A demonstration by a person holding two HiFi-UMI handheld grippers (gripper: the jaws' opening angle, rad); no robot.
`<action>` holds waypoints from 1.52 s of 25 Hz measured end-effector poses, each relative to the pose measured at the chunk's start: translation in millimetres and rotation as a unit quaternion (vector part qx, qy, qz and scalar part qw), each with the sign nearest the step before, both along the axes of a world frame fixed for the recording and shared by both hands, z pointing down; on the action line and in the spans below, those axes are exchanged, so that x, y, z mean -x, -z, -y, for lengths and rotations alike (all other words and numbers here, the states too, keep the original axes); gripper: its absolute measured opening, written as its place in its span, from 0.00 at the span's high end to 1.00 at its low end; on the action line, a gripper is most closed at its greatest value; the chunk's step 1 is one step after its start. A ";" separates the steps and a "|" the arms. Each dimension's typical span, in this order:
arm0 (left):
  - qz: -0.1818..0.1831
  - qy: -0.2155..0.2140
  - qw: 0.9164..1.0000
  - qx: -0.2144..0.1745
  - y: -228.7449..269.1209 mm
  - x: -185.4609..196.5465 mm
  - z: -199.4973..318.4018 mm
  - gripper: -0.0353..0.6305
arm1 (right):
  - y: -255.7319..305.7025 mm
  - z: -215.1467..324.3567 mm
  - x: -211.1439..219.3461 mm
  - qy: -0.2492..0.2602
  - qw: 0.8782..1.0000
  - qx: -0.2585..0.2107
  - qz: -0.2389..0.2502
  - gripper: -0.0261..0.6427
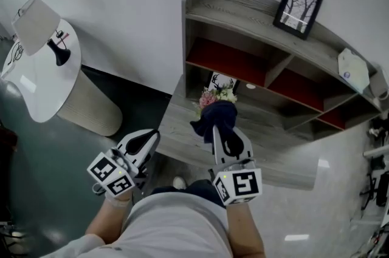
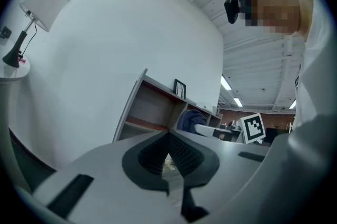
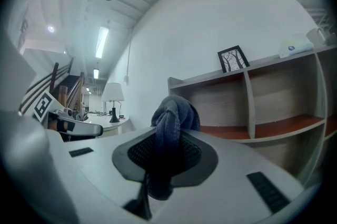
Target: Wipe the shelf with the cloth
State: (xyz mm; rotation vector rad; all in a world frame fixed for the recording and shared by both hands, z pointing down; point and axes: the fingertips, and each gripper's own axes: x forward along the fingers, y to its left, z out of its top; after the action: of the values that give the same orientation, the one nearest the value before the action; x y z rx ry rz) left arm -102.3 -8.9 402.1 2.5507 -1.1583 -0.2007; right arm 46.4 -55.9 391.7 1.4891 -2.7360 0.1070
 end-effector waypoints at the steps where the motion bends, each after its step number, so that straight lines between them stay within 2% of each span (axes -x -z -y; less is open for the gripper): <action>1: 0.001 0.003 1.000 0.000 0.6 3.3 2.2 0.92 | 2.0 8.2 1.9 0.000 1.000 -0.001 -0.001 0.87; 11: 0.006 0.047 0.999 0.005 4.0 26.0 31.7 0.92 | 26.9 123.3 21.1 0.019 0.999 0.022 0.014 0.87; 21: 0.010 0.088 0.996 0.007 14.5 37.3 64.4 0.92 | 1.7 225.4 58.8 0.047 0.994 0.072 -0.060 0.87; 27: 0.006 0.106 0.994 0.020 6.5 41.5 75.2 0.92 | -32.7 256.7 69.1 0.060 0.985 0.115 -0.114 0.86; 31: 0.007 0.109 0.994 0.022 4.3 40.2 80.7 0.92 | -45.6 272.0 69.6 0.056 0.979 0.124 -0.149 0.86; 33: 0.009 0.108 0.994 0.026 2.1 37.6 82.1 0.92 | -48.7 276.5 68.5 0.054 0.978 0.127 -0.156 0.84; 38: 0.024 0.095 0.995 0.036 -4.6 26.5 85.2 0.92 | -46.8 283.9 62.1 0.049 0.978 0.122 -0.164 0.69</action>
State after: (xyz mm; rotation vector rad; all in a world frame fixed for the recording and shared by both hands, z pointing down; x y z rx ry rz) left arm -128.7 -94.0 406.7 2.3962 -1.4008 -0.1399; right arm -15.7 -339.9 438.5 1.1867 -2.4261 0.1709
